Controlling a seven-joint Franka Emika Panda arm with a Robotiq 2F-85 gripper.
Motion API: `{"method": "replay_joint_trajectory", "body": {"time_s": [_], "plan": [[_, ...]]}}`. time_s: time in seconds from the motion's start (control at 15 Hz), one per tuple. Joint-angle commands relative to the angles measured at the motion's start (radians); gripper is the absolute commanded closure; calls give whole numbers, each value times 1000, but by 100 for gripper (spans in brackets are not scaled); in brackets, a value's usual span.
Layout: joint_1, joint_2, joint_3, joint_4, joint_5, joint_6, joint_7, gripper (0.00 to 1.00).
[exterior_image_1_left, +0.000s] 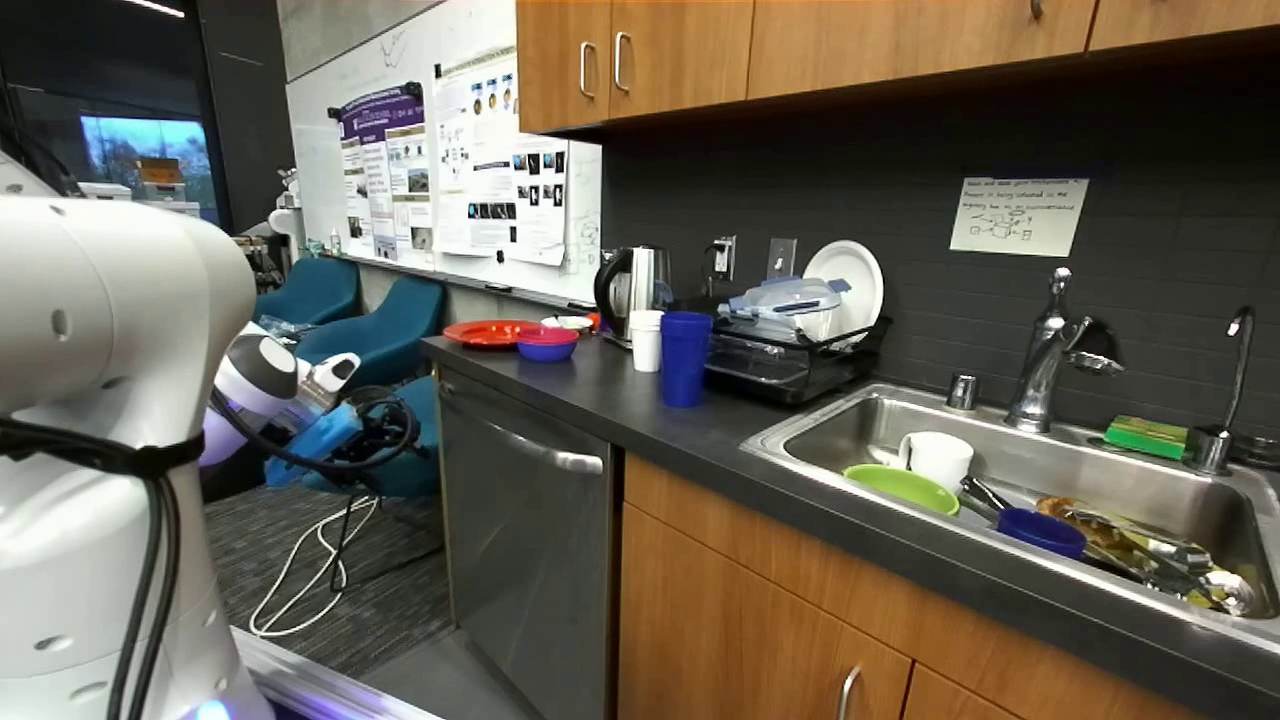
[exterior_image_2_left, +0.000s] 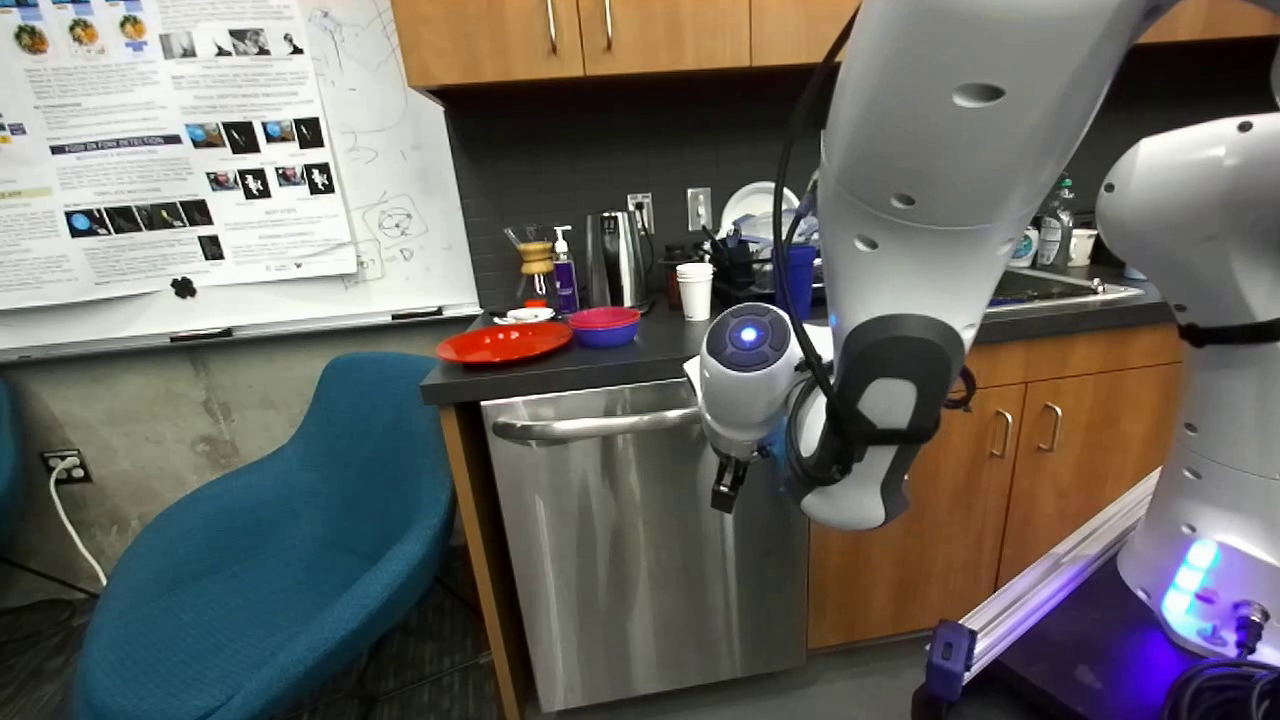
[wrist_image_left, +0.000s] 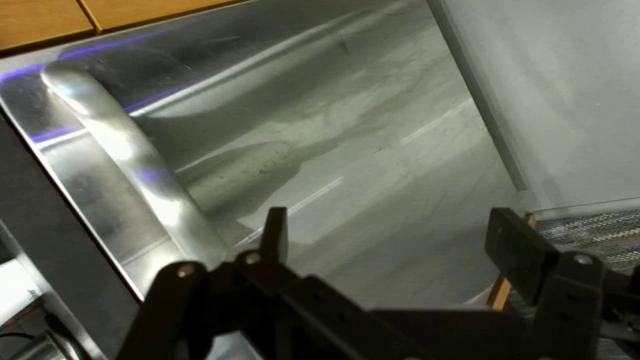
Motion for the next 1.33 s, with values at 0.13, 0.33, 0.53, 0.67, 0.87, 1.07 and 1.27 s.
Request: {"method": "replay_joint_trajectory", "body": {"time_s": [0.13, 0.33, 0.53, 0.67, 0.87, 1.07, 1.27], "plan": [[28, -13, -135, -33, -52, -23, -50, 0], [-46, -91, -156, 3, -156, -15, -182, 0], [-137, -160, -161, 91, -285, -61, -313, 0], [-208, -210, -142, 163, -368, -126, -387, 0], [-323, -286, -86, 292, -493, -283, -473, 0], [-456, -354, 33, 392, -599, -413, -514, 0], [-631, -409, 225, 445, -669, -476, -533, 0]]}}
